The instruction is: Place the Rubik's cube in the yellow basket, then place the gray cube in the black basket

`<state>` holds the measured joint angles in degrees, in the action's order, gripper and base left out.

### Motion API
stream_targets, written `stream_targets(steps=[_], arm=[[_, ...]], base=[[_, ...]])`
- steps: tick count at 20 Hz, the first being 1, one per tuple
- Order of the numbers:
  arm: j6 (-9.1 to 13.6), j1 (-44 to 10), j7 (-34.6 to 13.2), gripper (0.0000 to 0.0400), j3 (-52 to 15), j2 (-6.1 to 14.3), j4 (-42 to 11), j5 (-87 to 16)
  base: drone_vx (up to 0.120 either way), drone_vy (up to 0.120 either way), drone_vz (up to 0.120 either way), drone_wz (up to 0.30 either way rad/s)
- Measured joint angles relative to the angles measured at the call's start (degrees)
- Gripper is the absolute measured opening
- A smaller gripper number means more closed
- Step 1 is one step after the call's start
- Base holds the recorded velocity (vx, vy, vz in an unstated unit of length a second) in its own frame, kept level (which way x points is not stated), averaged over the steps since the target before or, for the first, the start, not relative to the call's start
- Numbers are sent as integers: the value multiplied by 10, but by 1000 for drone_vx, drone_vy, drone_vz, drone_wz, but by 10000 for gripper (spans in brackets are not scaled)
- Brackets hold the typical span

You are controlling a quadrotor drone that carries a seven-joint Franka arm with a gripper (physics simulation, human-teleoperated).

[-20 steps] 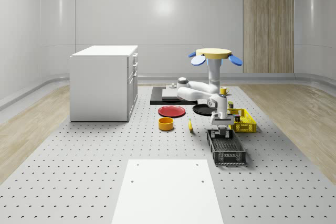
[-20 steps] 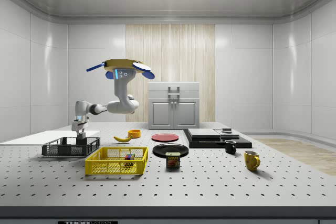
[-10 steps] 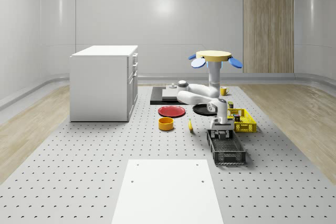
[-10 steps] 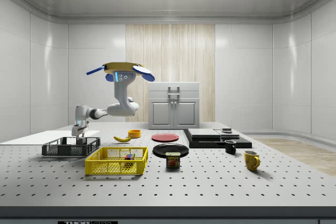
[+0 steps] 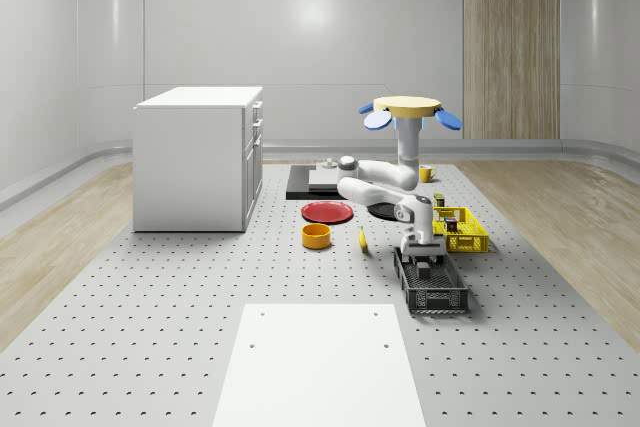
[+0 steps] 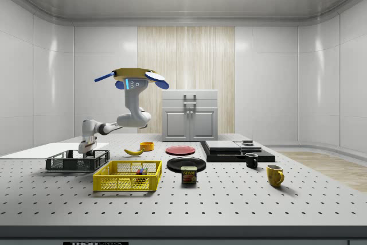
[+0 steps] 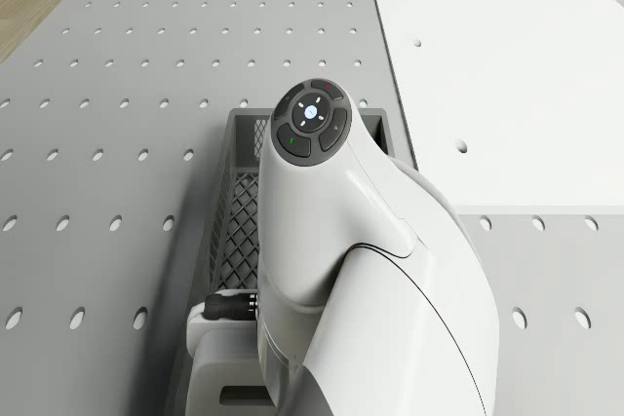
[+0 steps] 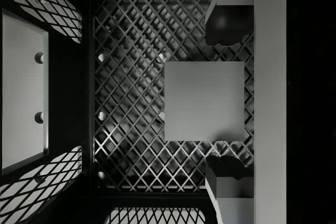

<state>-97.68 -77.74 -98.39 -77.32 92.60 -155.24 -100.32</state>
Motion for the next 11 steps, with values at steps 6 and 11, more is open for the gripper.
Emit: stream_targets(steps=[6,11], arm=[[12,5,2,385,-25,-1,-5,22],[26,11,3,395,-58,-1,-11,51]], base=[[0,0,0,0],[0,0,0,0]])
